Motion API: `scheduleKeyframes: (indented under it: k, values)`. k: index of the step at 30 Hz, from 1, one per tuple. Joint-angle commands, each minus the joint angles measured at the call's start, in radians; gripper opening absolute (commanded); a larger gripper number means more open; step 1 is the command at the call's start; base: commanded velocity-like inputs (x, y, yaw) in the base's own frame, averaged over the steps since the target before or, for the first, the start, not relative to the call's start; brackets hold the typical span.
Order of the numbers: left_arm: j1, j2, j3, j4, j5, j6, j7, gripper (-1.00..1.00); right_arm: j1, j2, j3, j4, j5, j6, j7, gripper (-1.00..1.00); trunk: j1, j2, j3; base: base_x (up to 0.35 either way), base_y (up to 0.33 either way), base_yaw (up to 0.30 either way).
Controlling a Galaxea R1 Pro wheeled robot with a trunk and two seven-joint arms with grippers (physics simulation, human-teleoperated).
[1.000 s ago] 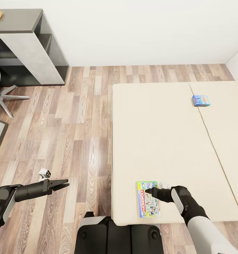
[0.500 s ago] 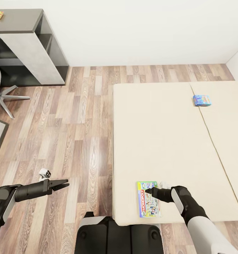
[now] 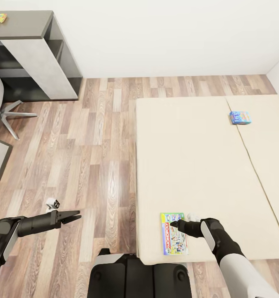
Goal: Put all the toys in the child's room - the three board games (two on the bed and one on the table), the two jigsaw puzzles on the table, and the tennis ball on the table - inside the toy box on the table in the child's room.
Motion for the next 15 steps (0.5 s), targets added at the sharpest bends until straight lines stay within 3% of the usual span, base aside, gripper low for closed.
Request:
scheduleKeyframes:
  k: [1, 15]
  values:
    - [0.000, 0.000, 0.000, 0.000, 0.000, 0.011, -0.004, 1.00, 0.000, 0.000, -0.003, -0.001, -0.006, 0.006, 0.000, 1.00, 0.000, -0.001, -0.001, 0.000, 0.113, 0.000]
    - [0.000, 0.000, 0.000, 0.000, 0.000, 0.011, -0.004, 1.00, 0.000, 0.000, -0.003, -0.001, -0.006, 0.008, 0.000, 1.00, 0.000, -0.001, -0.001, 0.000, 0.092, 0.000]
